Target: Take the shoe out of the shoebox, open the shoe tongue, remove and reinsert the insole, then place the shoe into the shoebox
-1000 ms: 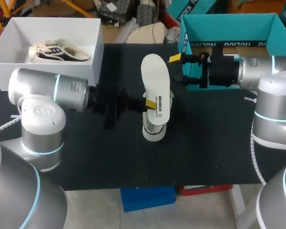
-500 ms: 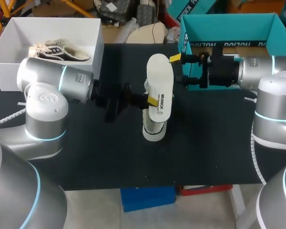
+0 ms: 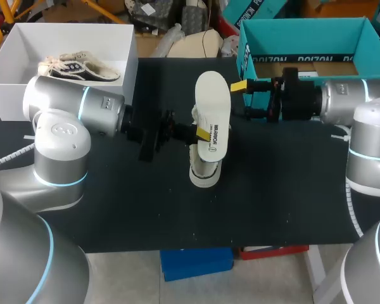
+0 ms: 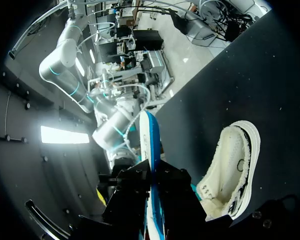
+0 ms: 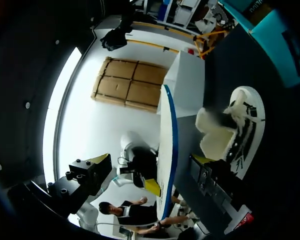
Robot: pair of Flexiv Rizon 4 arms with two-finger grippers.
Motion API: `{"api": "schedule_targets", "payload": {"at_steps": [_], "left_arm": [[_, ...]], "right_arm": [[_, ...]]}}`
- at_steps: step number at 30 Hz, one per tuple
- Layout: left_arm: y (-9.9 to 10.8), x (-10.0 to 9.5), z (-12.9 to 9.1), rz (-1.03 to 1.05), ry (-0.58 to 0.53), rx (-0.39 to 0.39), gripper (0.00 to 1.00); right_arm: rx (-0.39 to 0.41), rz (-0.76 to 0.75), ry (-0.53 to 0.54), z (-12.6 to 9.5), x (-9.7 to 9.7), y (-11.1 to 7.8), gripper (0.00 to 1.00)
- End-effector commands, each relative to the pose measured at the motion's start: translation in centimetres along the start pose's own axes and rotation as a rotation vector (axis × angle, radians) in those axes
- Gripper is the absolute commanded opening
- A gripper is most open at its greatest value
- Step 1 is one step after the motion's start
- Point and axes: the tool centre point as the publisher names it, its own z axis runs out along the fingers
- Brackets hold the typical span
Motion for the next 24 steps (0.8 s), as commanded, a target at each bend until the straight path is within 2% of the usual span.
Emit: {"api": "schedule_targets", "payload": {"at_steps": [1,5,6,7,9,12,14,16,17,20,24], "left_arm": [[0.0,0.0,0.0,0.001,0.004,0.001,0.0],[0.0,0.0,0.0,0.001,0.004,0.001,0.0],[0.0,0.0,0.0,0.001,0.004,0.001,0.0],[0.0,0.0,0.0,0.001,0.004,0.001,0.0],[0.0,0.0,0.0,0.001,0.004,0.001,0.0],[0.0,0.0,0.0,0.001,0.004,0.001,0.0],[0.0,0.0,0.0,0.001,0.004,0.001,0.0],[0.0,0.0,0.0,0.001,0.004,0.001,0.0],[0.0,0.0,0.0,0.001,0.004,0.001,0.0],[0.0,0.0,0.0,0.001,0.004,0.001,0.0],[0.0,0.0,0.0,0.001,0.004,0.001,0.0]], "right_arm": [[0.093,-0.002,0.0,-0.1,-0.8,0.8,1.0],[0.114,0.015,-0.04,0.2,-1.8,0.5,1.0],[0.115,0.021,-0.034,0.3,-2.1,0.3,0.93],[0.12,0.029,-0.043,0.4,-2.4,0.2,0.93],[0.118,0.033,-0.039,0.6,-2.8,-0.1,0.99],[0.106,0.03,-0.042,0.8,-2.9,-0.3,0.98],[0.108,0.017,-0.043,1.1,-2.7,-0.4,0.88],[0.102,0.001,-0.043,1.3,-2.5,-0.4,0.84],[0.103,-0.002,-0.044,1.4,-2.4,-0.4,0.77],[0.114,-0.02,-0.053,2.0,-2.0,-0.3,0.68],[0.131,-0.025,-0.07,2.9,-1.8,-0.2,0.69]]}}
